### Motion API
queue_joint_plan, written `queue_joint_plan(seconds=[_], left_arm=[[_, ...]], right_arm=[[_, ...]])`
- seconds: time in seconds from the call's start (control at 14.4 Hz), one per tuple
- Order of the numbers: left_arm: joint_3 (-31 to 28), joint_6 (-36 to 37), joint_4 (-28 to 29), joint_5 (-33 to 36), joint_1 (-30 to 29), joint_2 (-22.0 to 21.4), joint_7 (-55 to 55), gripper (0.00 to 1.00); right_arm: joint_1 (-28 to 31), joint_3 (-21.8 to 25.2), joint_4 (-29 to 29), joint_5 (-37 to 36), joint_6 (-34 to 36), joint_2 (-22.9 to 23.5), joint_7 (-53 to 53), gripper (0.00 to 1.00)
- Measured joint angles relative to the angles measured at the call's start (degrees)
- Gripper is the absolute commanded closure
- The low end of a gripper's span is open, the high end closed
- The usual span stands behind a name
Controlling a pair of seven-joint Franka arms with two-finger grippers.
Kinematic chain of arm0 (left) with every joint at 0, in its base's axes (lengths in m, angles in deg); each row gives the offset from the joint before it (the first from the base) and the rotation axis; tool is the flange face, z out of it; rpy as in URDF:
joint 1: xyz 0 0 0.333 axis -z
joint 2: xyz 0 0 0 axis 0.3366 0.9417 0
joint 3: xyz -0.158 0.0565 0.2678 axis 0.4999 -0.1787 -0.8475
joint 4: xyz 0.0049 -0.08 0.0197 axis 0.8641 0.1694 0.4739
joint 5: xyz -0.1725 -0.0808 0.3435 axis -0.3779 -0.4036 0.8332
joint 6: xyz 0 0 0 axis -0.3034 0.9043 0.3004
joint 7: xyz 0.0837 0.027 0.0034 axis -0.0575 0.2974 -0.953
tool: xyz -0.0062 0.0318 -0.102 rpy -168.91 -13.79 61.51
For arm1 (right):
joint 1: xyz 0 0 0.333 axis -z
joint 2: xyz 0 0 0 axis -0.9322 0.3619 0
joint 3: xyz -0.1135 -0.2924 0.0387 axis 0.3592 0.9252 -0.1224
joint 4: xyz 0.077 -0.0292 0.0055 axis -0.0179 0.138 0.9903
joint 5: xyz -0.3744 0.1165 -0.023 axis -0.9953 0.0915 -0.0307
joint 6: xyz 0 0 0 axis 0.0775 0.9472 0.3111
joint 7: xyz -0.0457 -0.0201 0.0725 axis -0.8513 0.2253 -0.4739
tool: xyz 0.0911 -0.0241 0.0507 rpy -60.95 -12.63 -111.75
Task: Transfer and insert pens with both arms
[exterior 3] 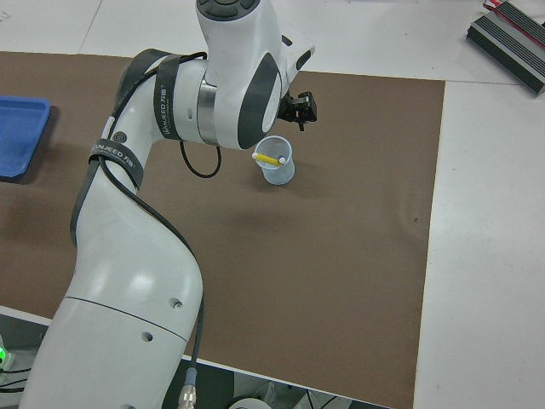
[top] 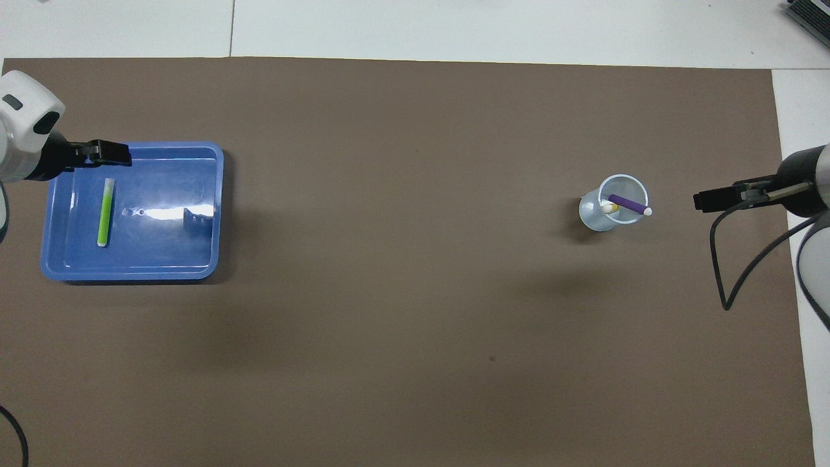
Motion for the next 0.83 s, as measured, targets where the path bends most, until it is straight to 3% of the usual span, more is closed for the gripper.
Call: queue_joint_plan(seconds=[0.21,0.69,0.83], left_arm=[[0.01,-2.43,0.44,3.26,-1.04,2.62,1.68,0.0],[0.15,-8.47,1.09,3.81,-5.93,8.76,8.15,0.0],[0.39,-10.68,1.62,3.81,-5.93,10.47,8.15,0.08]], right_arm=[[0.01,0.02,0.23,0.0,0.0,0.0,0.0,0.0],[0.12,0.13,0.52,-2.37,0.04,-0.02,0.0,0.0],[0.14,0.14,0.8,-2.88,0.44,-0.03,0.0,0.0]])
